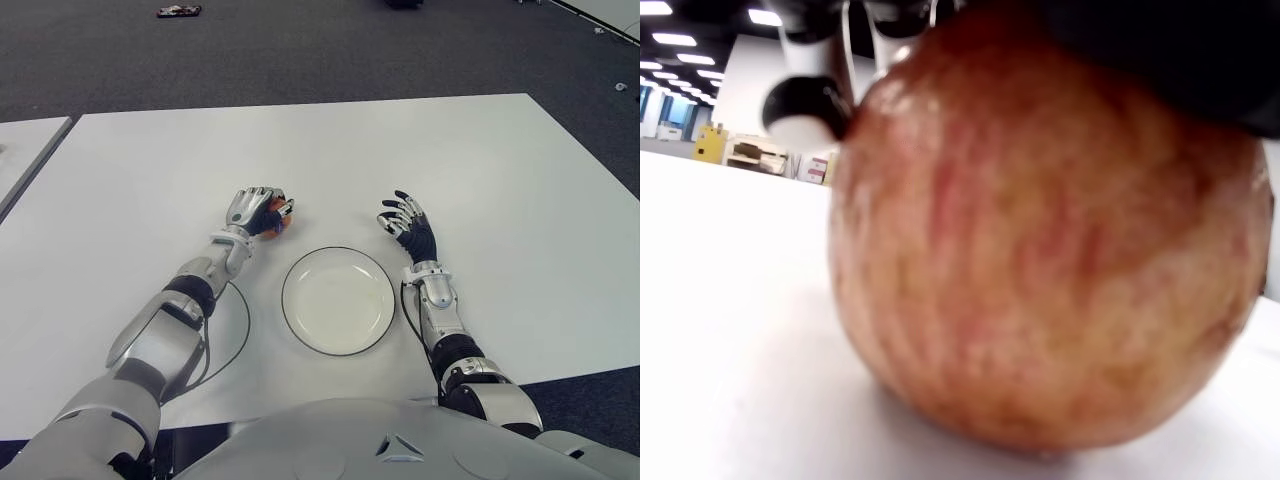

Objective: Put the apples into the plate.

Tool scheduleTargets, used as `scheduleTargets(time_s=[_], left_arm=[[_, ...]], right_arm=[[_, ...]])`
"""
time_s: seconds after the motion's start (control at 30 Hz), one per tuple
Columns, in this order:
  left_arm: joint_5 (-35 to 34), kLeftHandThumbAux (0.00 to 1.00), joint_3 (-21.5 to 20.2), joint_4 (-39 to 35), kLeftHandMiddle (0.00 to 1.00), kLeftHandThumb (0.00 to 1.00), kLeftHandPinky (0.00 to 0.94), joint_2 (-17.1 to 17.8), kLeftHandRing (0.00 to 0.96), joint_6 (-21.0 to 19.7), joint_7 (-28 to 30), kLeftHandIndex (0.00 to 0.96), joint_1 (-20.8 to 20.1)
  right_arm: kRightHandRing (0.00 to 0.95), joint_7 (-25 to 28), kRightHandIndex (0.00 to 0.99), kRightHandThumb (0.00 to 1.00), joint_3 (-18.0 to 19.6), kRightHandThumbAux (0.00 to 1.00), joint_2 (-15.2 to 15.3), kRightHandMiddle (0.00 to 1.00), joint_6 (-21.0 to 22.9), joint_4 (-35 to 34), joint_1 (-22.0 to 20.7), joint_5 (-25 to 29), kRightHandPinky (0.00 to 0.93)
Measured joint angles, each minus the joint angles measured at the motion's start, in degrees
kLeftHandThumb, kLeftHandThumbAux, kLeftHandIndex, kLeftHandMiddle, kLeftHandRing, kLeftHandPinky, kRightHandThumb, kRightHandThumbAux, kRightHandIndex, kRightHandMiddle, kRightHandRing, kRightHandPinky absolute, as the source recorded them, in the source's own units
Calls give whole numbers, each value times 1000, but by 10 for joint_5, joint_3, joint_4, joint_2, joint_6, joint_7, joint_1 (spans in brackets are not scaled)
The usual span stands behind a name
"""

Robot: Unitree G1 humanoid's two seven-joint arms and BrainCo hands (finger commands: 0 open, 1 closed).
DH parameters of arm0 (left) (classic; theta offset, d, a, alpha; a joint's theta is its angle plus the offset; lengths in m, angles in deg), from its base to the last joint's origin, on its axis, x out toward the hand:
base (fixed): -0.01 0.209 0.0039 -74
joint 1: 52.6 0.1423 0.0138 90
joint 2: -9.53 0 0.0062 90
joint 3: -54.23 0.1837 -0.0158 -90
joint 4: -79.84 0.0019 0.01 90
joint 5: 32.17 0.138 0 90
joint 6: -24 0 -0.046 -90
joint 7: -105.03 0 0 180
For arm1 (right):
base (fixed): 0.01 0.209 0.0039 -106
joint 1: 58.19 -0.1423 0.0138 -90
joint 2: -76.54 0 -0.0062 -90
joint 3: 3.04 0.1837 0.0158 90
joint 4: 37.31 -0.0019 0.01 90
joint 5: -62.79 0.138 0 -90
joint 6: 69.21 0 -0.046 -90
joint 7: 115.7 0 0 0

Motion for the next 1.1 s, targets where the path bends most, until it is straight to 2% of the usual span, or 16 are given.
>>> scheduleTargets(time_s=[0.23, 0.43, 0.77, 1.1], left_arm=[[-6, 767, -1, 10, 858, 489, 860, -2, 857, 9, -12, 738, 0], [-12, 765, -2, 13, 860, 486, 864, -2, 861, 14, -14, 739, -1], [-11, 738, 2, 5, 857, 518, 883, 0, 869, 18, -14, 611, 2], [-2, 740, 16, -18, 853, 520, 890, 10, 868, 16, -13, 586, 13]], right_arm=[[365, 0, 141, 247, 0, 686, 0, 308, 0, -1, 1, 0, 410], [363, 0, 144, 242, 0, 688, 0, 307, 1, -3, 1, 0, 407], [360, 0, 149, 248, 0, 687, -3, 304, 5, -7, 1, 0, 404], [363, 0, 151, 243, 0, 683, -6, 307, 7, -12, 3, 1, 405]])
